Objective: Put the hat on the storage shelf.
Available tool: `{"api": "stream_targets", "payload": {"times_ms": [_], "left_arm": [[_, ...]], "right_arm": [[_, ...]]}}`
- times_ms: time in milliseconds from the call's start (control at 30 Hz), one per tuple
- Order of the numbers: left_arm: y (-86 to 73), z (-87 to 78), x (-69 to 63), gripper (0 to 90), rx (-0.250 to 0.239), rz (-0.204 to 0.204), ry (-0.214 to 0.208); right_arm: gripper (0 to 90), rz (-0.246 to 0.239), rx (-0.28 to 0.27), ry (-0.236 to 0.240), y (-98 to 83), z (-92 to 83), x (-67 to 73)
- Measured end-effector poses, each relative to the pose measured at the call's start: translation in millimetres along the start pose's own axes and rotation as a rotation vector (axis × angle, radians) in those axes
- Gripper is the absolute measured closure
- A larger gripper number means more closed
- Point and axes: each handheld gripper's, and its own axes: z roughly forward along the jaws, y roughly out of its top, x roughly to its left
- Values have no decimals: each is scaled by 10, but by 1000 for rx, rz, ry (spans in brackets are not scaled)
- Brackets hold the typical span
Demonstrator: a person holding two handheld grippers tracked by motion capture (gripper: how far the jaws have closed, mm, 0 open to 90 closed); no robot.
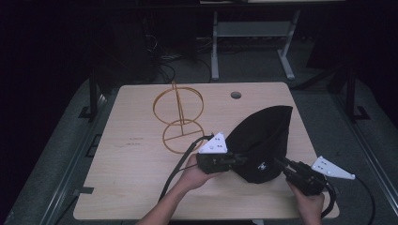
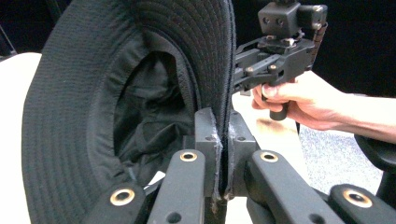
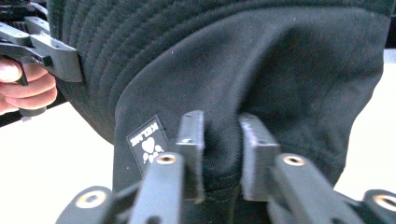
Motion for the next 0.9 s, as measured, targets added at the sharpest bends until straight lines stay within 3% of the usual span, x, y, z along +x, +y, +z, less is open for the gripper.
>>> {"api": "stream_targets", "payload": {"times_ms": [133,333,433,667,900], "left_arm": [[4,-13,-16,859,5,8,4],[12,-57,-44,857,31,39,31],[24,-99,-58,851,35,54,48],[45,-192,-64,760,58,71,99],[46,-317,-105,596,78,89,136]], "right_arm": [[852,-36,-20,-19,58,-29,50],[867,-62,-29,-33,117,-54,102],[871,-100,-44,-42,195,-75,164],[878,-150,-48,-22,367,-89,245],[880,-171,-35,-23,548,-94,282]]}}
